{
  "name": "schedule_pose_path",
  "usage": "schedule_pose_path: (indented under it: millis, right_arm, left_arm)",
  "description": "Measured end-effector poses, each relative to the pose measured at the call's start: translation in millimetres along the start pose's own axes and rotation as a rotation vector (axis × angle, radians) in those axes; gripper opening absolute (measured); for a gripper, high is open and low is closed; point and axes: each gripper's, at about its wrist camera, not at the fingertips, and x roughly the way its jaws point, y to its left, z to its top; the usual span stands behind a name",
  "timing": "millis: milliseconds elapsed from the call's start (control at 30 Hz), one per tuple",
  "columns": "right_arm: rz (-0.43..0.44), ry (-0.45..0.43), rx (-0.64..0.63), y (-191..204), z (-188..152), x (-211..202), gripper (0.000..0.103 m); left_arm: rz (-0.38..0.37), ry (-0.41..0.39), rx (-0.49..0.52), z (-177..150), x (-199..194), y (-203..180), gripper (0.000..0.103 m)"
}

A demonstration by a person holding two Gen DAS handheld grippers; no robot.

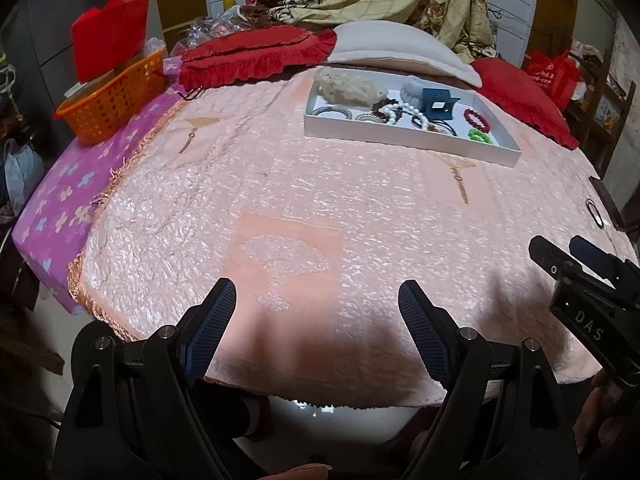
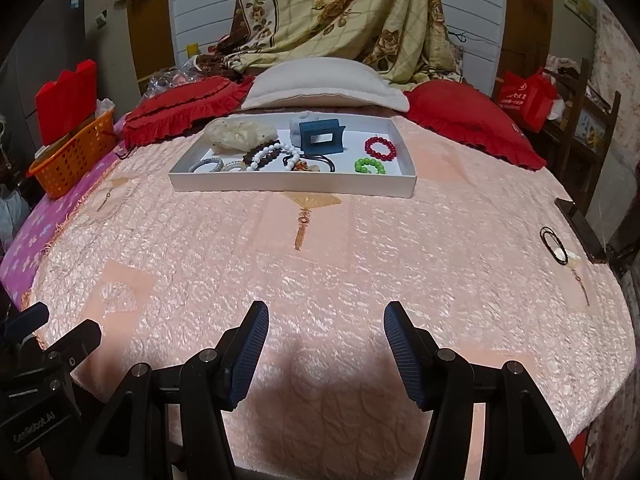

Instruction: Organize jewelry

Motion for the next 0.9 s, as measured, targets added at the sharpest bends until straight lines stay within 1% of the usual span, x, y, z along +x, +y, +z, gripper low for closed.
schedule_pose_path:
  millis: [167, 567, 767, 900]
  right_arm:
    - [0.011, 0.017, -0.003, 3.0, 1.0, 11.0, 0.058]
    - [0.021, 0.058, 0.008, 5.5, -6.3, 28.0, 0.058]
    - [0.028, 0.059, 0.014, 6.5, -9.1, 28.9, 0.058]
    - [0.034, 0.045, 0.014, 7.6, -10.3, 25.2, 0.058]
  left_arm:
    - [0.003, 0.020, -0.008, 2.7, 11.6, 4.0, 0.084]
    - [-0.001, 0.035, 0.005, 1.3, 23.0, 1.5, 0.084]
    - [-0.004, 0.039, 0.004, 0.0, 24.3, 1.3, 0.083]
    - [-0.005, 0.036, 0.003, -0.4, 24.1, 1.5, 0.084]
